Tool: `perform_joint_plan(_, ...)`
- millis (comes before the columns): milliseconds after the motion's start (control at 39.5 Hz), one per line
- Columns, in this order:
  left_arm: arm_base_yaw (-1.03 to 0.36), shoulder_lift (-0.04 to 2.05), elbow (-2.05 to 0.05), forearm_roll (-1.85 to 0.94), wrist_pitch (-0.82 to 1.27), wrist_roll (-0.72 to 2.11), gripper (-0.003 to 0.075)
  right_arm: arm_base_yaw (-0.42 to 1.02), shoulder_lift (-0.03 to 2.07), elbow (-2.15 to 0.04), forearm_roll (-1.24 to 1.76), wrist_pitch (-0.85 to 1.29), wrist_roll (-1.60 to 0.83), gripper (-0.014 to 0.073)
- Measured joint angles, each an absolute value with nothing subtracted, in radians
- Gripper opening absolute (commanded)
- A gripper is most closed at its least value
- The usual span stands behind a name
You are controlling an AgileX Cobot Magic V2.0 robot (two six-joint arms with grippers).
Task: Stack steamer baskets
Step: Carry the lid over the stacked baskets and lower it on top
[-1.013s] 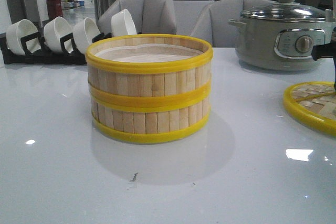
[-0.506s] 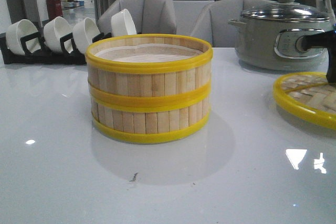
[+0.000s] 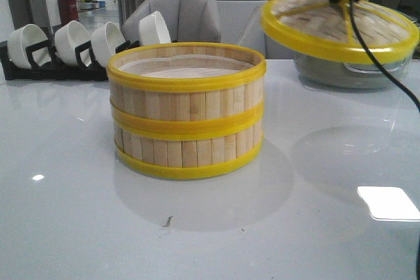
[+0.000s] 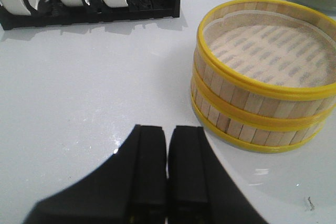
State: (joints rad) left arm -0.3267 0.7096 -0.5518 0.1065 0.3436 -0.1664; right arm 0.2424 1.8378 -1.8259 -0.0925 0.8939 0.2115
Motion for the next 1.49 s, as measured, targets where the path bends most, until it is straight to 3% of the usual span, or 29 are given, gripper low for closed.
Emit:
perform_joint_plan(278, -0.327, 0.71, -0.552, 0.106, 0.344, -0.166, 0.0085, 0.46, 1.942, -2.106, -0.087, 1.026, 0.139, 0.0054)
perform_joint_plan(506, -0.327, 0.71, -0.552, 0.106, 0.344, -0.166, 0.0085, 0.557, 2.032, -2.159, -0.083, 1.055, 0.115, 0.0054)
perform_joint_plan(1494, -0.327, 0.71, -0.552, 0.106, 0.344, -0.168, 0.0085, 0.578, 2.119, -2.164, -0.042, 1.055, 0.112, 0.0054)
